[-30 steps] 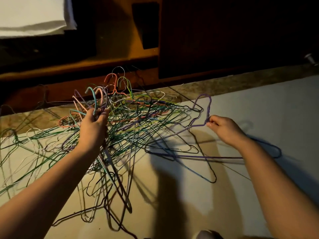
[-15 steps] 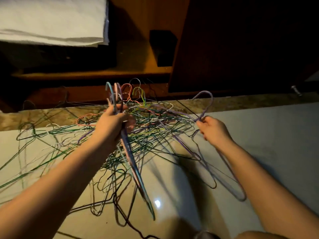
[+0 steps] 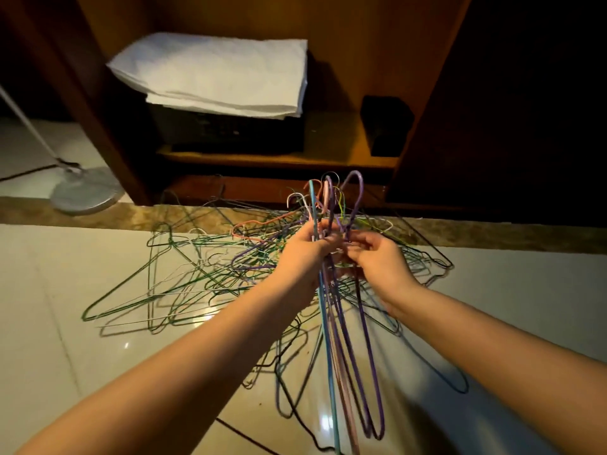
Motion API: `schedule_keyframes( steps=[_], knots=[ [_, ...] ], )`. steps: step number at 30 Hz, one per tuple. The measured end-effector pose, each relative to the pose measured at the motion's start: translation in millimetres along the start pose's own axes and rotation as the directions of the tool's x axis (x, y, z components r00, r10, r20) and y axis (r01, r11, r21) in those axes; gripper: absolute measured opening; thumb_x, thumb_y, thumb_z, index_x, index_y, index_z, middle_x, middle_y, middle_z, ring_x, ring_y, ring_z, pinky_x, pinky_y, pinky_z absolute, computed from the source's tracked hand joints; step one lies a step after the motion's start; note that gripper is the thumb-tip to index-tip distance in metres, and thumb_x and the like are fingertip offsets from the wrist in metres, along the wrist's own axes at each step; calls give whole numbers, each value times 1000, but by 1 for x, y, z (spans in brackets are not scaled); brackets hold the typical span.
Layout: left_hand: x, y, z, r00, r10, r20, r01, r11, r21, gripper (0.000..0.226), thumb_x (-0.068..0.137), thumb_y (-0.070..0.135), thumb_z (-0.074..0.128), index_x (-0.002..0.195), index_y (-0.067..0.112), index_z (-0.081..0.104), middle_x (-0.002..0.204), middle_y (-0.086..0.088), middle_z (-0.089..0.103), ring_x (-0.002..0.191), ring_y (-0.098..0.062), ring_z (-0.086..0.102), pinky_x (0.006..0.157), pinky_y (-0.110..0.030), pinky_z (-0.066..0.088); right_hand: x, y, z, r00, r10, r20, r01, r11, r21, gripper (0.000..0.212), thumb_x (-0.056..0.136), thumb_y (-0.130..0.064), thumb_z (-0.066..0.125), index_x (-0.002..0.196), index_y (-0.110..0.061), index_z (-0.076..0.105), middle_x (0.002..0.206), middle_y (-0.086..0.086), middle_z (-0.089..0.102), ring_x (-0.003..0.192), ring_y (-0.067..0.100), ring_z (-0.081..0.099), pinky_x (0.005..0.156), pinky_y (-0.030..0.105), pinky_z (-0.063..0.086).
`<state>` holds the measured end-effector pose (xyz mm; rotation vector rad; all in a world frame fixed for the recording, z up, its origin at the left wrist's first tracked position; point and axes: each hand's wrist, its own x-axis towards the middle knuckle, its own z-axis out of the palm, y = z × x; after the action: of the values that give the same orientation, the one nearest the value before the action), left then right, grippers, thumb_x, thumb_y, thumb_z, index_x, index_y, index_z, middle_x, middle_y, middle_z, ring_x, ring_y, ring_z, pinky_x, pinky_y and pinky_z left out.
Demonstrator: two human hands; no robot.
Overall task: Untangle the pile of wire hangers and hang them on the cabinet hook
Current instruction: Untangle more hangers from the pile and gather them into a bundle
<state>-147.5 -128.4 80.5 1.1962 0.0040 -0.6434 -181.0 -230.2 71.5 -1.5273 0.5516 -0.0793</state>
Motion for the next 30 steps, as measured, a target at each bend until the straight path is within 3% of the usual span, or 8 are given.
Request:
schedule_keyframes(
  steps=[4, 7, 10, 13, 19, 23, 26, 30],
  knots=[
    [3, -1, -8, 1000, -11, 8, 11, 999, 37, 27, 92, -4, 43, 94, 20, 54, 93, -13, 63, 81, -27, 58, 86, -51, 46, -3, 2, 1, 998, -58, -14, 57, 995, -77, 19, 89, 1, 53, 101, -14, 59, 91, -2, 62, 85, 10, 60, 79, 24, 51],
    [4, -3, -14, 998, -9, 54, 10, 1000, -24, 28, 92, -6, 41, 93, 17, 57, 84, -9, 63, 63, -15, 62, 70, -40, 52, -6, 6, 6, 997, -76, -5, 76, 995, -70, 23, 87, 2, 56, 101, -15, 60, 89, -4, 63, 90, 13, 61, 86, 28, 50],
    [4, -3, -19, 997, -29, 75, 34, 997, -68, 28, 94, -5, 39, 91, 14, 59, 76, -7, 65, 57, -12, 64, 56, -31, 57, -6, 6, 9, 996, -88, -4, 88, 994, -62, 22, 87, 3, 55, 102, -12, 60, 89, 0, 63, 90, 15, 61, 81, 30, 53],
    [5, -3, -25, 996, -33, 84, 41, 994, -103, 27, 94, -3, 40, 90, 15, 59, 73, -4, 66, 58, -12, 64, 61, -33, 56, -6, 8, 13, 992, -125, 9, 125, 989, -82, 20, 87, 1, 56, 95, -17, 60, 91, 1, 65, 89, 16, 63, 80, 30, 55],
    [7, -7, -35, 1000, -30, 8, 31, 989, -143, 16, 91, 1, 48, 92, 13, 59, 81, -10, 60, 69, -21, 60, 61, -33, 52, -13, 12, 25, 975, -201, 97, 204, 979, -18, 27, 84, 9, 56, 91, -17, 57, 84, -2, 65, 78, 6, 63, 68, 14, 54],
    [12, -5, -35, 998, 25, -50, -36, 975, -221, 17, 91, -2, 45, 86, 9, 56, 76, -11, 60, 56, -17, 64, 57, -30, 55, -11, 14, 30, 937, -297, 182, 322, 938, -127, 31, 81, 6, 60, 96, -22, 56, 91, -1, 66, 87, 11, 64, 79, 23, 55],
    [23, 2, -36, 987, 96, -131, -115, 983, -143, 17, 93, 1, 44, 84, 11, 54, 67, -4, 60, 51, -11, 61, 51, -25, 52, 11, 12, 30, 917, -339, 211, 375, 912, -164, 28, 86, -1, 57, 90, -28, 56, 87, -2, 65, 82, 12, 64, 76, 27, 55],
    [46, 3, -48, 970, 157, -187, -160, 987, -4, 16, 95, 7, 46, 86, 16, 55, 83, 2, 62, 62, -12, 62, 68, -33, 56, 76, 18, 17, 919, -385, 90, 394, 869, -301, 26, 88, -9, 54, 78, -33, 54, 79, 1, 61, 78, 25, 59, 73, 40, 49]
  ],
)
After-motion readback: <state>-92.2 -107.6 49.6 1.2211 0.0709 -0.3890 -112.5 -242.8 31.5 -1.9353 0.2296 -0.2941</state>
